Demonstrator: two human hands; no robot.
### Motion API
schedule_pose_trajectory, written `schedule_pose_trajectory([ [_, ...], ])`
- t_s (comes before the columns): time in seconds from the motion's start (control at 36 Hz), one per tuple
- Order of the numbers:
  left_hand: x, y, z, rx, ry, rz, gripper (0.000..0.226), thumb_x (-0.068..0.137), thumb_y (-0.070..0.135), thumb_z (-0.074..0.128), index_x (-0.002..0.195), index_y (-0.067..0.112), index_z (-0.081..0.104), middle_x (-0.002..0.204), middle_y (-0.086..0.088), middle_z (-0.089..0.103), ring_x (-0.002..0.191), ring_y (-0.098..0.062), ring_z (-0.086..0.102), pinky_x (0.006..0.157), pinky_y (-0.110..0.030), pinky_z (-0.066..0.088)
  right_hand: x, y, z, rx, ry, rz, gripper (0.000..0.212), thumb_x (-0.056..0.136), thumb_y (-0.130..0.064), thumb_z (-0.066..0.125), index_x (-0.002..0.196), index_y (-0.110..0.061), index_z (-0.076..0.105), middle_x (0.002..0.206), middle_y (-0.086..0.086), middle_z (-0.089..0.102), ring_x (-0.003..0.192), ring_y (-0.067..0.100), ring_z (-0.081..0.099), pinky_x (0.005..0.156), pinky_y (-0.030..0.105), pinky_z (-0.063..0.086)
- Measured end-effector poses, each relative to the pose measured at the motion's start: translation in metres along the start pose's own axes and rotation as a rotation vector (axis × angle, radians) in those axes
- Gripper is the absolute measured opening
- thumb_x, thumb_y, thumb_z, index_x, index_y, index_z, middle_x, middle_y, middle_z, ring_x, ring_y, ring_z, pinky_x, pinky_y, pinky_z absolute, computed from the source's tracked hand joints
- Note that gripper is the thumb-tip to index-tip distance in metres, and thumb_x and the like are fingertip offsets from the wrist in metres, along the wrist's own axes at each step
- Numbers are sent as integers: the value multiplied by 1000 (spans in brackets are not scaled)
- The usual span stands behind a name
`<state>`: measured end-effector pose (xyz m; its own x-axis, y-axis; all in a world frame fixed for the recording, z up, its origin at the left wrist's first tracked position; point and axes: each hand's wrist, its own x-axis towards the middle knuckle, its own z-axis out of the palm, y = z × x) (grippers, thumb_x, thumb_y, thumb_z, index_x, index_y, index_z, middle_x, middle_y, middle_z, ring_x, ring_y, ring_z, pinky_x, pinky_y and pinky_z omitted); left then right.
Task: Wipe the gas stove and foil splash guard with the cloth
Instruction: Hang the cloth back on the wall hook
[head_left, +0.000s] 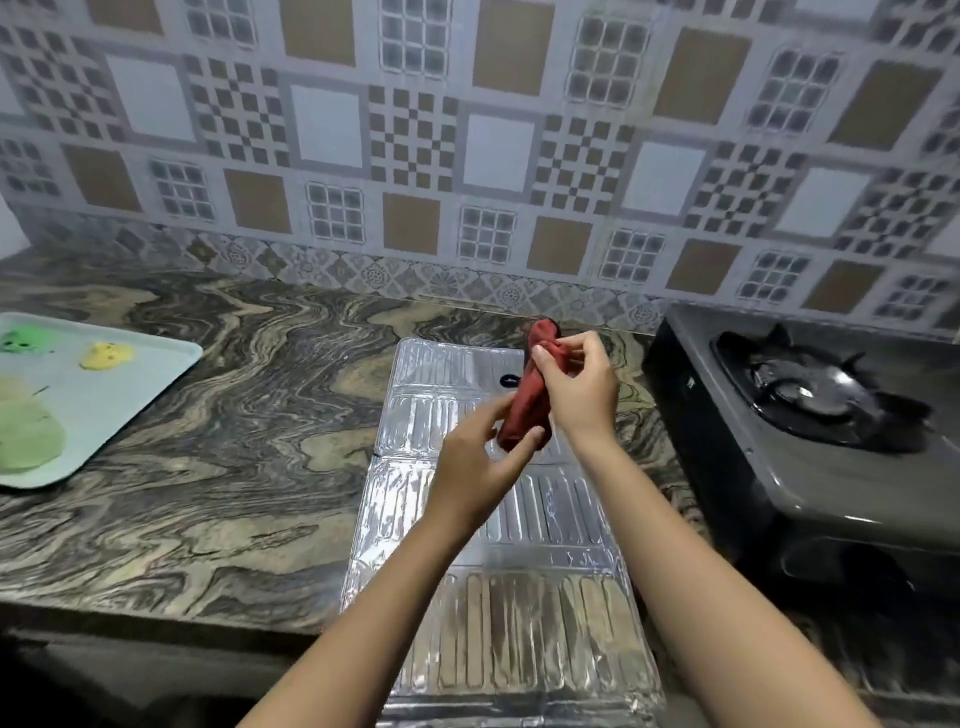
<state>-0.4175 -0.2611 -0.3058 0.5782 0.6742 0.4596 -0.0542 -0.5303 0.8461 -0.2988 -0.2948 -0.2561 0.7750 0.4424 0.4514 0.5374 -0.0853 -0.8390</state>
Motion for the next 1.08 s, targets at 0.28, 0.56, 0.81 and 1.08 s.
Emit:
schedule_pose_trajectory([
  [0.28,3,43,3,37,52,143,22,89,9,57,109,7,66,95,4,66,85,4,56,71,0,38,-23,10,-65,71,-134,69,18,83,-30,64,88,-15,55,81,0,61,82,24,62,74,42,56],
  [0.56,61,111,29,205,12,365,21,89,11,57,108,10,68,99,11,62,91,1,58,83,-9,44,-3,19,-130,131,-364,-98,32,88,-48,51,114,-32,57,110,-3,52,99,0,55,75,11,50],
  [0.81,107,161,83,260,1,374,28,87,2,56,108,18,67,101,13,63,90,9,57,80,-3,44,72,34,-192,81,-475,-333,22,84,-33,64,99,-18,60,100,-10,54,91,-4,52,79,11,39],
  [1.08,142,212,170,211,40,333,26,87,8,59,103,28,66,97,11,67,90,7,61,83,-10,48,140,61,-272,375,-533,-266,5,88,-17,62,89,-14,59,90,8,67,87,18,65,77,33,55],
])
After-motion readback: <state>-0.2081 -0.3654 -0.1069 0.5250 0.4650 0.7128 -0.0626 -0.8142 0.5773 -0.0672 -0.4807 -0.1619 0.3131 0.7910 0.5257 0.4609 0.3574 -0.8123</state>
